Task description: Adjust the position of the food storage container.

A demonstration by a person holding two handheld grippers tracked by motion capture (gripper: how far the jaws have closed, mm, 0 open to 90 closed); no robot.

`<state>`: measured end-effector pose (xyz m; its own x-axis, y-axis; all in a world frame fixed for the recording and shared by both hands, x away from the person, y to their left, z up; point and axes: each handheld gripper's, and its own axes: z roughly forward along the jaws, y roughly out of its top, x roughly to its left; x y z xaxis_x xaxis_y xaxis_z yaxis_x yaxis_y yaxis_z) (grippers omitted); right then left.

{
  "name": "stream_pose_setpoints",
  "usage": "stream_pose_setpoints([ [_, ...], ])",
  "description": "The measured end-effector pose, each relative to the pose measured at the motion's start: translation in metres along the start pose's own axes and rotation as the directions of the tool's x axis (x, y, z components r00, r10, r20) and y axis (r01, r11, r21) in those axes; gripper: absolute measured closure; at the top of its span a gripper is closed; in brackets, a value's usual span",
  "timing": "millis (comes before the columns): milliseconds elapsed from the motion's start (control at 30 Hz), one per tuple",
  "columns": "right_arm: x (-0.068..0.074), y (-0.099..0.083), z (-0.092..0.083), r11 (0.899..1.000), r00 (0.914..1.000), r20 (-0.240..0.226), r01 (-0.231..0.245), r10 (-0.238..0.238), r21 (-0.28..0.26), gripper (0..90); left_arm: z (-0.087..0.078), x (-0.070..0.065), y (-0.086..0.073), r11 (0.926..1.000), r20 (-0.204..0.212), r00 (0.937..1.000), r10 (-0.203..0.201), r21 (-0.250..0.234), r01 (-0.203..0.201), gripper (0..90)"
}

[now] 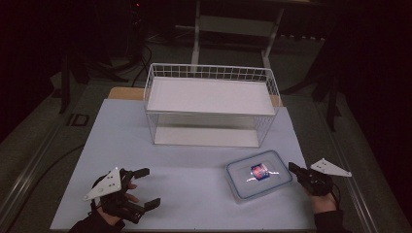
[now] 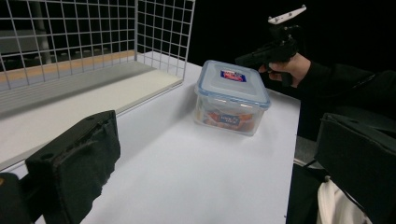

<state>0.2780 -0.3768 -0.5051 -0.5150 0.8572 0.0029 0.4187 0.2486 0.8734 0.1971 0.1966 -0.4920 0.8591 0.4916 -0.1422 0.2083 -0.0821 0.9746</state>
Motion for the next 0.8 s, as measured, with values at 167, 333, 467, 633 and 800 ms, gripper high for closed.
stream_pose_setpoints([
  [167, 0.010, 0.001, 0.000, 1.000, 0.9995, -0.025, 0.020, -0.019, 0.009, 90.0, 0.001, 0.000, 0.000, 1.0000, -0.001, 1.0000, 0.002, 0.004, -0.002, 0.4],
  [333, 0.022, 0.002, 0.001, 1.000, 0.9970, -0.074, 0.023, -0.022, 0.015, 90.0, 0.000, -0.001, 0.000, 1.0000, 0.000, 1.0000, 0.005, 0.002, -0.005, 0.4],
  [467, 0.033, 0.004, 0.004, 0.999, 0.9924, -0.116, 0.045, -0.042, 0.024, 90.0, 0.001, -0.001, 0.000, 1.0000, -0.003, 1.0000, 0.005, 0.005, -0.005, 0.4],
  [633, 0.044, 0.006, 0.008, 0.999, 0.9833, -0.177, 0.047, -0.042, 0.025, 90.0, 0.001, -0.001, 0.000, 1.0000, 0.000, 1.0000, 0.006, 0.003, -0.006, 0.3],
  [800, 0.057, 0.007, 0.012, 0.998, 0.9656, -0.256, 0.054, -0.044, 0.030, 90.0, 0.002, -0.001, 0.000, 1.0000, 0.003, 1.0000, 0.006, 0.005, -0.006, 0.4],
])
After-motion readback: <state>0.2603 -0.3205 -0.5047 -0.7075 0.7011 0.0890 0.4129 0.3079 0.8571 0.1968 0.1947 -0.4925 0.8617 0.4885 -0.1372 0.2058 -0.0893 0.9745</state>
